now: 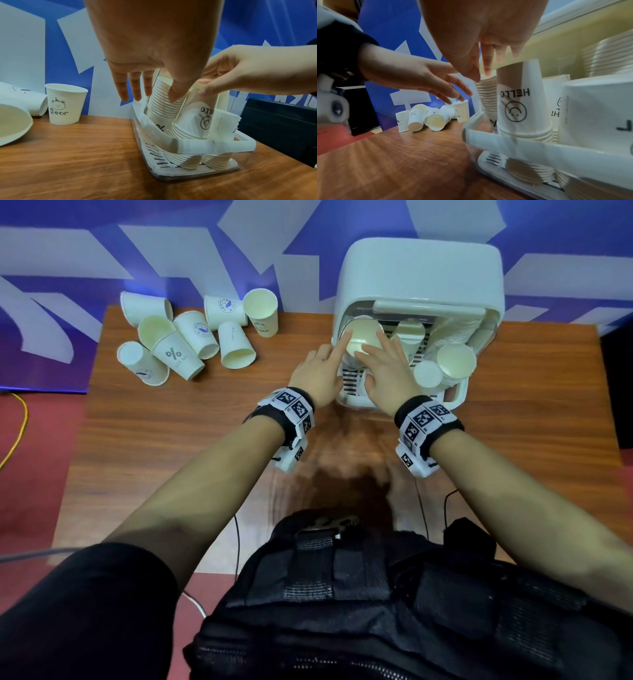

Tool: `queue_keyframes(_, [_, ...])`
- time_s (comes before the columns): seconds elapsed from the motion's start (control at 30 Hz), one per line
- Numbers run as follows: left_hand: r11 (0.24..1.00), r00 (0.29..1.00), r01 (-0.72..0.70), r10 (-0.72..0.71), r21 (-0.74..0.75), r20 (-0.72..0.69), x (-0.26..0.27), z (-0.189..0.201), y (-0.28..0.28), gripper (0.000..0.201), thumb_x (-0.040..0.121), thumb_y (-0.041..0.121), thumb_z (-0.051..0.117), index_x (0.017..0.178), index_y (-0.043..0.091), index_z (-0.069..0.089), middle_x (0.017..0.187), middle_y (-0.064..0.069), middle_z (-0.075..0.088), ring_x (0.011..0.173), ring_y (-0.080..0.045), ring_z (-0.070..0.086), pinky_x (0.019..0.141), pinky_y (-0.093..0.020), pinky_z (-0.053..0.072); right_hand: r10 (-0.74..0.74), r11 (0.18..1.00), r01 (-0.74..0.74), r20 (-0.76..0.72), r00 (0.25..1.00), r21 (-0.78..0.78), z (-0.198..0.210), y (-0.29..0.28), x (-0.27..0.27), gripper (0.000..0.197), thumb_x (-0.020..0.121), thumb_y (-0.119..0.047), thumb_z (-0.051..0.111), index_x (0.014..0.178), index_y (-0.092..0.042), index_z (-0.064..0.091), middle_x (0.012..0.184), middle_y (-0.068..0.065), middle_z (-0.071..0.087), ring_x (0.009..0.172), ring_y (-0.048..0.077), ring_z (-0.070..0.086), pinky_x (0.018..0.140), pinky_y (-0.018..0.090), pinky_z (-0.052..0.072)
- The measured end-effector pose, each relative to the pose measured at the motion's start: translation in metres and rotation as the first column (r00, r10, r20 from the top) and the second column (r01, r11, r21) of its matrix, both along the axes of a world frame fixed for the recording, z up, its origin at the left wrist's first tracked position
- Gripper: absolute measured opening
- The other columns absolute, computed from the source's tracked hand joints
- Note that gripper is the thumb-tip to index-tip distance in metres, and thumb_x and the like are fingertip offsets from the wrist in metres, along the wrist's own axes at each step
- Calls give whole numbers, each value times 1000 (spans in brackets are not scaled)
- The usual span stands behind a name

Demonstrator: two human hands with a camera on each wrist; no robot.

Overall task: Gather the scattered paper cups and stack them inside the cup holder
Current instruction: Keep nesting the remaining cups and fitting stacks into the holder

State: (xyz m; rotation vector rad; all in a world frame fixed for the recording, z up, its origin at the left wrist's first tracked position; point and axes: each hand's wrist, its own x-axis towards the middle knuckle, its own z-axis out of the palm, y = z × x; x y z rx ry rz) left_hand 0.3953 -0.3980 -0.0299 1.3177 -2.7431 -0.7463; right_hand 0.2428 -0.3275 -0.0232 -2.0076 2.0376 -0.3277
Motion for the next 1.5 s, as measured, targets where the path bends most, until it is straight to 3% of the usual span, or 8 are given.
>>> queue_keyframes(0.23, [1000,1000,-8,8,-1,0,32,8,9,74,92,22,48,153,24,6,137,-14,43,116,-33,46,89,-42,42,-48,997,50,-42,998,54,15,13,22,51,89,-4,45,140,-10,43,144,9,41,145,29,12,119,43,1])
queue_keyframes(0.43, [997,999,-25,22,74,46,78,5,5,70,94,21,49,153,22,11,138,-15,41,121,-34,43,98,-45,42,-91,963,142,-217,972,230,11,11,52,65,90,-13,49,149,-9,21,159,10,8,146,30,3,119,47,2])
queue_keyframes(0.53, [995,998,-45,41,93,45,97,4,-1,69,94,22,49,152,21,12,139,-14,40,124,-33,42,98,-45,42,-139,952,193,-228,964,239,11,2,65,68,89,-13,50,149,-10,19,159,13,2,146,31,-1,119,47,2])
queue_keyframes(0.8, [993,999,-47,47,113,3,125,1,-33,66,94,21,50,151,19,17,142,-16,40,126,-32,43,99,-39,38,-146,983,143,12,989,111,11,-19,112,57,91,-7,45,146,-10,31,154,15,23,145,31,11,120,40,10])
queue_keyframes(1.13, [971,982,-175,184,165,-41,164,-21,-85,63,92,17,52,148,11,25,145,-19,36,130,-34,39,107,-40,33,-177,950,116,192,965,289,-9,-67,166,56,94,-8,44,148,-14,29,149,8,34,135,26,32,113,35,26])
queue_keyframes(1.3, [919,953,-267,296,291,-60,183,-44,-114,68,92,15,51,150,7,17,150,-20,30,137,-34,31,110,-39,27,-248,928,163,228,942,334,-27,-103,187,58,93,-10,45,148,-14,26,149,11,34,134,29,36,111,37,30])
queue_keyframes(1.43, [853,891,-288,406,436,-206,185,-61,-134,61,87,17,53,143,5,32,139,-14,48,129,-28,44,108,-29,31,-334,909,234,269,903,344,-43,-133,194,65,90,-5,47,150,-16,23,151,11,32,136,27,35,111,36,30])
queue_keyframes(1.5, [796,846,-281,469,536,-253,185,-65,-140,63,85,16,56,142,7,31,138,-9,49,126,-20,48,109,-31,35,-370,897,249,313,875,365,-51,-146,197,69,88,-3,47,150,-19,22,150,10,33,136,26,35,110,33,28])
